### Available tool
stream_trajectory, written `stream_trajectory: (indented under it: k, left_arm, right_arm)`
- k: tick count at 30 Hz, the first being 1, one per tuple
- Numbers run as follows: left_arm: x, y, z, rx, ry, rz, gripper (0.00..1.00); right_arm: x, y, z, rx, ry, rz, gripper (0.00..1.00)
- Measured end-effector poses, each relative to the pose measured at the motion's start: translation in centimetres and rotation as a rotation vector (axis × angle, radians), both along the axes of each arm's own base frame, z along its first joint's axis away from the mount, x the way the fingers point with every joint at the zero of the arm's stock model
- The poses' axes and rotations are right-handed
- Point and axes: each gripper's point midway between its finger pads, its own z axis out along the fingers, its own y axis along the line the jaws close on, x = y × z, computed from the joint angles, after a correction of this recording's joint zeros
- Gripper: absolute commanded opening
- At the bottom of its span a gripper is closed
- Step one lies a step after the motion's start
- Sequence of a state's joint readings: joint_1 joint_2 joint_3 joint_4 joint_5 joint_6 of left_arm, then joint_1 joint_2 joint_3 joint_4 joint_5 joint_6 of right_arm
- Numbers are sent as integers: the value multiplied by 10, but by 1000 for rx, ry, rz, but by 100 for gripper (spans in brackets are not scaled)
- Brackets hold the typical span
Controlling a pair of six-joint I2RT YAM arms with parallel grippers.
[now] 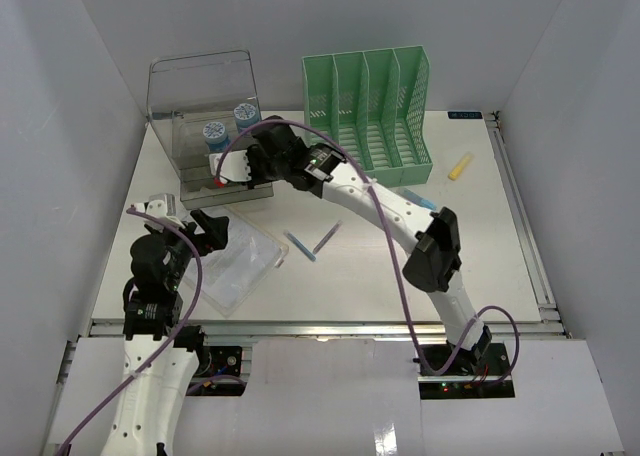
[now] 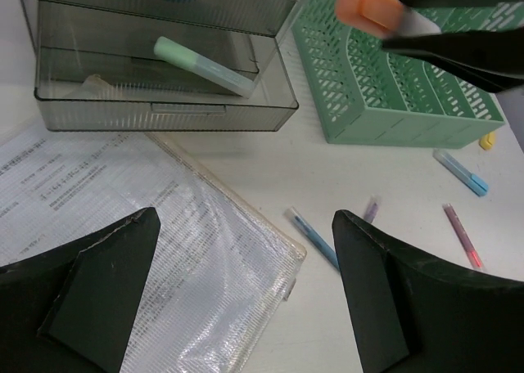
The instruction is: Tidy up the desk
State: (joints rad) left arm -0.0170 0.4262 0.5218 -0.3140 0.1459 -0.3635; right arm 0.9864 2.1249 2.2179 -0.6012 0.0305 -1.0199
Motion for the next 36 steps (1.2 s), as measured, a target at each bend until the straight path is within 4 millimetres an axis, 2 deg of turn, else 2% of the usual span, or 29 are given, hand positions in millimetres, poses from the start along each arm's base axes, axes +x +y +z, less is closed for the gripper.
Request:
stream_trajectory:
  k: [3, 6, 8, 9, 10, 12, 14, 16, 18, 23, 25, 27, 30, 33, 35, 36]
  left_arm:
    - [-1, 7, 2, 4, -8, 43, 98]
    - [-4, 13, 5, 7, -24, 74, 98]
    - [-5, 15, 8, 6, -37, 87, 98]
    - [-6, 16, 10, 5, -44, 92, 98]
    - [-7, 17, 11, 5, -49, 97, 98]
    - [-7, 18, 13, 3, -57, 104, 98]
    - [-7, 18, 14, 3, -60, 106, 98]
    - [-7, 18, 14, 3, -61, 106, 98]
    - [-7, 18, 14, 3, -63, 106, 98]
    - [-7, 17, 15, 1, -66, 98, 98]
    - [-8, 15, 16, 0, -67, 88, 98]
    - [-8, 12, 17, -3, -74, 71, 98]
    - [-8, 4, 21, -8, -89, 26, 98]
    - [-9, -7, 23, -15, -102, -37, 98]
    - [-9, -15, 25, -19, -107, -86, 98]
    - [-9, -19, 25, -21, -108, -111, 98]
  right_arm:
    - [23, 31, -20, 32, -93, -3, 12]
    - [32, 49, -51, 36, -128, -2, 12]
    - [39, 62, -65, 58, -148, -8, 16]
    - [42, 67, -68, 74, -158, -12, 28]
    - [45, 74, -70, 96, -171, -17, 31]
    - [50, 82, -71, 136, -193, -28, 70]
    - [53, 86, -69, 168, -205, -39, 87]
    - [55, 89, -62, 203, -213, -46, 98]
    - [56, 91, -57, 236, -217, -53, 97]
    - [53, 87, -63, 237, -179, -61, 94]
    - [48, 81, -67, 210, -130, -50, 93]
    - [34, 71, -63, 178, -58, -2, 94]
    - [7, 43, -39, 162, 69, 100, 96]
    - [-14, -21, 0, 182, 210, 162, 99]
    - [-10, -72, 21, 232, 275, 145, 100]
    - [-4, -103, 23, 249, 317, 109, 97]
